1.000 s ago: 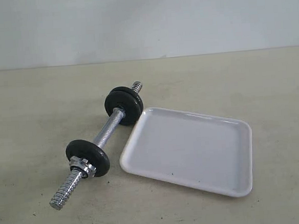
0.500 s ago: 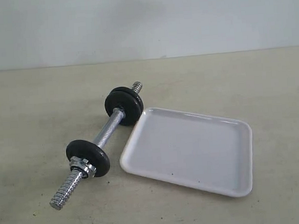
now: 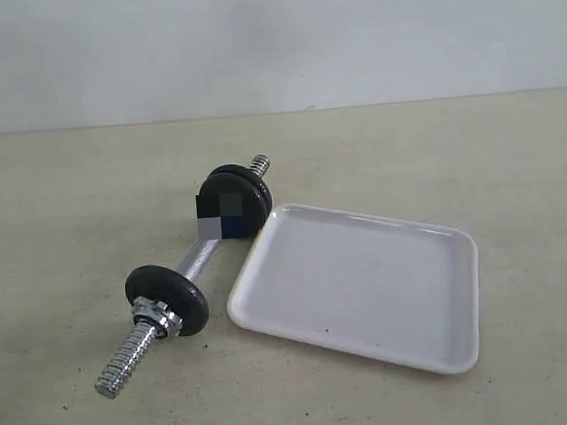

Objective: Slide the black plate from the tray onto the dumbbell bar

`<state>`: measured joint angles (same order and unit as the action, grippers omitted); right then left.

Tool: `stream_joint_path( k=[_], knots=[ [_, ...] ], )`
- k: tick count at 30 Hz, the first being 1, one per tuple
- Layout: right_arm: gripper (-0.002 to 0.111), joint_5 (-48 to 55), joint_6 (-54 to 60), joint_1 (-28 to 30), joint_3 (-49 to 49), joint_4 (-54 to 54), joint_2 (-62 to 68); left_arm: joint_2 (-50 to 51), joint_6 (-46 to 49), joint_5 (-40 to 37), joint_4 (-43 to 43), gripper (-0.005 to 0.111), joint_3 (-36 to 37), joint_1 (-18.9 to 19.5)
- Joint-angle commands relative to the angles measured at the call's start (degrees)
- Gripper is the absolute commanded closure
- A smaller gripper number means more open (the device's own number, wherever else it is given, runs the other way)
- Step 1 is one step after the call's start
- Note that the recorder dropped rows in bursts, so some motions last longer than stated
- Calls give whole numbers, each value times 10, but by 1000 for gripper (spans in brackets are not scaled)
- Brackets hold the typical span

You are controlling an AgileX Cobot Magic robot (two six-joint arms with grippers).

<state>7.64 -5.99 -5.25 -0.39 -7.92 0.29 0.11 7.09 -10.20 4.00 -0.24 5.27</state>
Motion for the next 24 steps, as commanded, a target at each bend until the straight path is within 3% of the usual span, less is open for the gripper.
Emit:
stream_joint_path(
  k=[1, 3, 12, 24],
  knots=[
    [102, 81, 26, 1, 4, -17, -3, -1, -32, -6, 14, 102, 2, 2],
    [102, 122, 33, 1, 4, -16, -3, -1, -29, -8, 7, 102, 2, 2],
    [102, 120, 18, 1, 4, -8, -3, -1, -26, -61, -3, 102, 2, 2],
    [102, 120, 10, 1, 4, -1, -3, -1, -48, -62, -1, 102, 2, 2]
  ],
)
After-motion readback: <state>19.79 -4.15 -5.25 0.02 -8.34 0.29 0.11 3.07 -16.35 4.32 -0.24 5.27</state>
